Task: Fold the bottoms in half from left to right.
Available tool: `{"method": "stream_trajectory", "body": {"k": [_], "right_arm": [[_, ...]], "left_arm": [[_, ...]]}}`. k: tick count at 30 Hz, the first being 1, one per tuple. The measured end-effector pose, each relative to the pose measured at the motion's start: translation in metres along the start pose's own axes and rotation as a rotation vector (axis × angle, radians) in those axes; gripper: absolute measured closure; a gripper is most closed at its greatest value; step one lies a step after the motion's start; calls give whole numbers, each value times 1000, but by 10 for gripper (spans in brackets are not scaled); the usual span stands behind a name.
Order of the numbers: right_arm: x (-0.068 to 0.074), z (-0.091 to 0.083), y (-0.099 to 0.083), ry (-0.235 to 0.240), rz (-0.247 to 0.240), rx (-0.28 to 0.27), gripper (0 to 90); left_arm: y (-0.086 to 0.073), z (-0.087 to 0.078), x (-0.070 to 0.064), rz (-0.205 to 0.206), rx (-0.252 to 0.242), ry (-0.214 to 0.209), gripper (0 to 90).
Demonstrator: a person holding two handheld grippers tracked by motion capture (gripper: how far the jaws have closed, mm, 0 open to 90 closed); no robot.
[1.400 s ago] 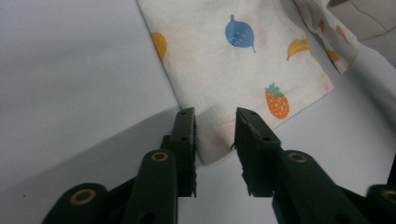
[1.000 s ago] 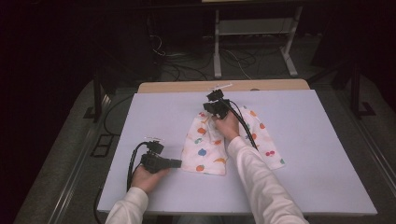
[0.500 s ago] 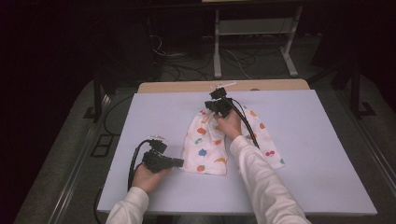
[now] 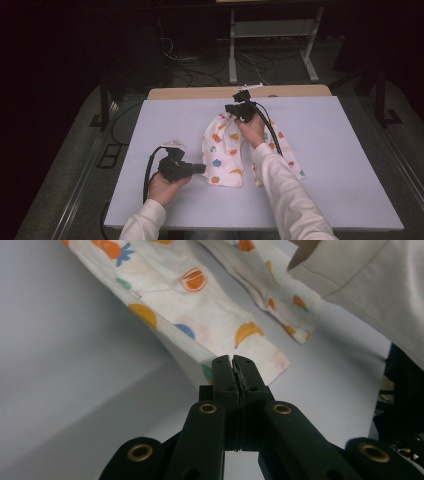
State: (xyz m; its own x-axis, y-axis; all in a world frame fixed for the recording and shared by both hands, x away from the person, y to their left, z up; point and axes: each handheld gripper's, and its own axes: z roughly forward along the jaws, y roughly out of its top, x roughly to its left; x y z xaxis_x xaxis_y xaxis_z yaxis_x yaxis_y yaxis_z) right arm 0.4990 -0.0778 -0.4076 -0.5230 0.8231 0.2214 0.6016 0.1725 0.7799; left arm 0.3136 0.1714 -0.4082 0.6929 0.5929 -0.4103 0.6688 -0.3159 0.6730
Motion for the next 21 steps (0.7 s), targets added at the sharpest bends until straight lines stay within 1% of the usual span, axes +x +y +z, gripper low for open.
{"method": "stream_trajectory", "body": {"k": [3, 6, 7, 11, 14, 17, 21], "right_arm": [[-4, -4, 1, 1, 10, -5, 891], [-11, -8, 1, 16, 33, -12, 891], [-13, -10, 2, 19, 39, -14, 891], [-21, -16, 3, 6, 58, -23, 891], [-25, -20, 3, 1, 63, -28, 891], [-29, -25, 4, 8, 71, -30, 891], [-35, -31, 6, -1, 82, -36, 891]], "left_arm": [[3, 2, -5, 11, 0, -25, 890], [5, 3, -8, 21, 3, -36, 890], [6, 5, -11, 27, 6, -51, 890], [9, 9, -14, 14, -8, -90, 890], [12, 12, -16, 12, -8, -95, 890], [16, 14, -20, 25, 1, -101, 890], [21, 17, -25, 37, 7, -105, 890]]}}
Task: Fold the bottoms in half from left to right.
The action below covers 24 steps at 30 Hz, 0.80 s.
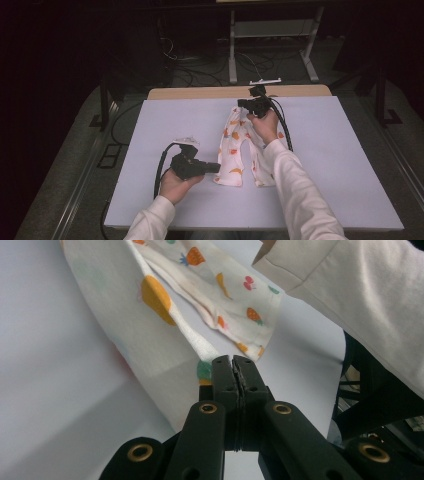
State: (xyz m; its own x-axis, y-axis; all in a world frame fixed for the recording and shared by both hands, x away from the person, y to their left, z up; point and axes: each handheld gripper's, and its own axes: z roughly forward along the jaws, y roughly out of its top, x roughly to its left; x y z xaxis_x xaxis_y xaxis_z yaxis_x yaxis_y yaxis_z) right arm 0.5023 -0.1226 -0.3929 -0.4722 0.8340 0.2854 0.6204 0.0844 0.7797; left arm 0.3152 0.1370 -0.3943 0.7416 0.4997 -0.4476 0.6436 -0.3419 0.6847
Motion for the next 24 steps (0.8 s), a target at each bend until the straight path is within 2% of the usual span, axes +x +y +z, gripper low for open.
{"method": "stream_trajectory", "body": {"k": [10, 13, 24], "right_arm": [[-12, -14, 4, 4, 5, -8, 891], [-16, -16, 3, 17, -17, -12, 891], [-34, -22, -1, 27, -4, -9, 890]], "left_arm": [[12, 17, -13, 30, 17, -30, 890], [15, 21, -16, 37, 20, -39, 889], [25, 39, -27, 62, 50, -65, 890]]}}
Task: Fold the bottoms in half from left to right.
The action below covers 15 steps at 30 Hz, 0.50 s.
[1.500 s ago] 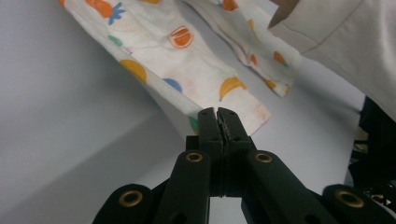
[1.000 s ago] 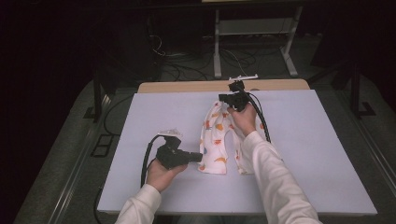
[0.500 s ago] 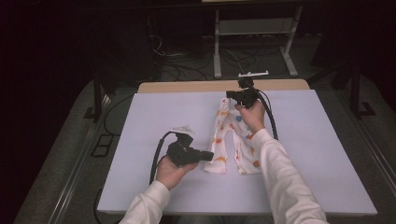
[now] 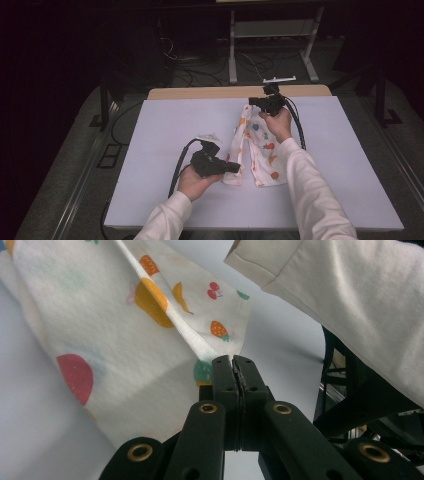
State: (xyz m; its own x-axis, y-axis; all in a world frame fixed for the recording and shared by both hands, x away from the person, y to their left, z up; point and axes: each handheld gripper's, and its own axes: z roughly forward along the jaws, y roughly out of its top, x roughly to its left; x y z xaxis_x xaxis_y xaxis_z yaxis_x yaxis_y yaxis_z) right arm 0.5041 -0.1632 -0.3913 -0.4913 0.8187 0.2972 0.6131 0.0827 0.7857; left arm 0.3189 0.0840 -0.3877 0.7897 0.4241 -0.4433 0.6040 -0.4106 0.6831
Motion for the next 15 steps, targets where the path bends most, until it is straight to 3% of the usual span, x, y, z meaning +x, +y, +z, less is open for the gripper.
{"method": "stream_trajectory", "body": {"k": [9, 15], "right_arm": [[-24, 0, -9, 39, 28, 6, 890], [-35, 1, -12, 56, 20, 1, 890]], "left_arm": [[11, 25, -7, 22, 40, -33, 890], [16, 38, -8, 24, 51, -48, 889]]}}
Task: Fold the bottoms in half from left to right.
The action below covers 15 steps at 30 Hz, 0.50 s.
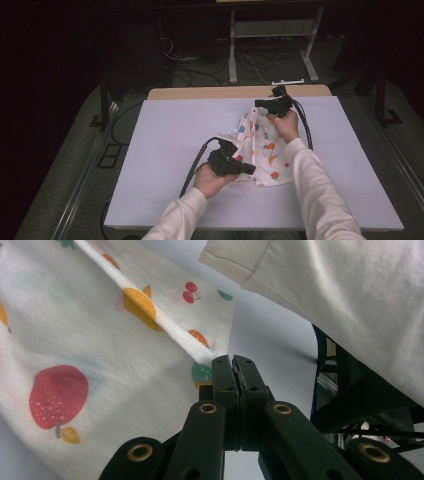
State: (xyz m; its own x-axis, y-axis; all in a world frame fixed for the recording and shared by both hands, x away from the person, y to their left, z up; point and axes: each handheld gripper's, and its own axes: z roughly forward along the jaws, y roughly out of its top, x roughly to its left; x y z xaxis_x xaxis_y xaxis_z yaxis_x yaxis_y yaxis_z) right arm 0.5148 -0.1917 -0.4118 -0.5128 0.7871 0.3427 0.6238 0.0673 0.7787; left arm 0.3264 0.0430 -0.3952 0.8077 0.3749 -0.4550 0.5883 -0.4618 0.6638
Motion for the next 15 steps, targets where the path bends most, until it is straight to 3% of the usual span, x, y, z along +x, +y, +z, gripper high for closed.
{"method": "stream_trajectory", "body": {"k": [15], "right_arm": [[-18, 3, -5, 13, -4, 29, 890]], "left_arm": [[12, 29, -2, -6, 15, -24, 889]]}}
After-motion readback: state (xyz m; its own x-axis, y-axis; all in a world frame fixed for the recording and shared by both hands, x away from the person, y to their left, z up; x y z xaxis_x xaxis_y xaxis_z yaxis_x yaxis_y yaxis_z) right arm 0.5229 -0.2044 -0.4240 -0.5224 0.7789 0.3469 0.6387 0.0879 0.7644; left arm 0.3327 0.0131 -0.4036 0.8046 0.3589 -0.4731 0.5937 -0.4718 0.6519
